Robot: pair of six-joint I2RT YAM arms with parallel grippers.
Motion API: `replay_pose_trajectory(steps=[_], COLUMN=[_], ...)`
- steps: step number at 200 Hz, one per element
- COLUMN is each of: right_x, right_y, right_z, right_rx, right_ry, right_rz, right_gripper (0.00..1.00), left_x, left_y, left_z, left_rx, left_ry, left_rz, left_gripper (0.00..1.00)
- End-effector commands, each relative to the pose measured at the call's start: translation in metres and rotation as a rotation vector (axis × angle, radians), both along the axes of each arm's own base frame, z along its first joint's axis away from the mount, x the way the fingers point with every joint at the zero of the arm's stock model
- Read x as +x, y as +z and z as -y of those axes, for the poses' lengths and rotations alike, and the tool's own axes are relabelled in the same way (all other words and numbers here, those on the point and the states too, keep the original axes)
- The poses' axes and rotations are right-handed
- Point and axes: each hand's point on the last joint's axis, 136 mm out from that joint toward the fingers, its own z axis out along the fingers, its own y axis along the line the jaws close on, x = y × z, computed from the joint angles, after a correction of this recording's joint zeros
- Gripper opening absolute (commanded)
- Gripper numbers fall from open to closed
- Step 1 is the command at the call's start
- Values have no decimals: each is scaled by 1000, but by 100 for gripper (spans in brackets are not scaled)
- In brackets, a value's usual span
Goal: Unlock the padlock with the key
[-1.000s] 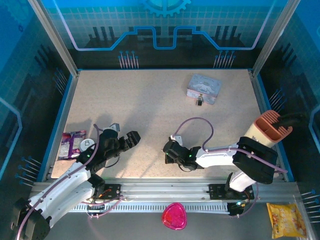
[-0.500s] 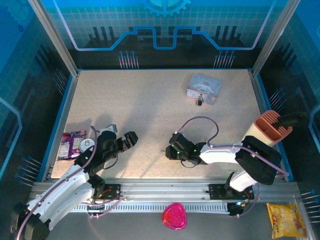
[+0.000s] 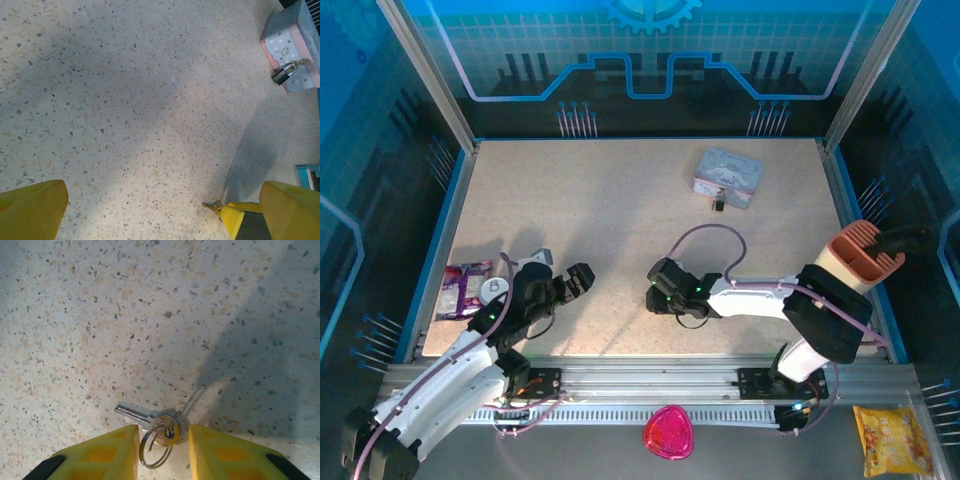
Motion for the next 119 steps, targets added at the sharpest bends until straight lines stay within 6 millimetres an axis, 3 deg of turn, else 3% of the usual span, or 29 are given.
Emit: replay_pose_trajectory(steps=[1,57,119], right_x=[-6,-10,-10], right_y=[-8,-18,-29], right_z=[14,27,10], right_rx=[-157,-261,-201], right_ry=[3,-43,-12], right_rz=[-19,-49,-94], right_gripper=[33,30,17], left_x=[-3,-4,-3], left_y=[-3,-1,0], left_z=[-5,-7,-6], left_rx=[32,33,33], left_ry=[3,7,3], left_rz=[-1,10,17], left_gripper=[99,99,99])
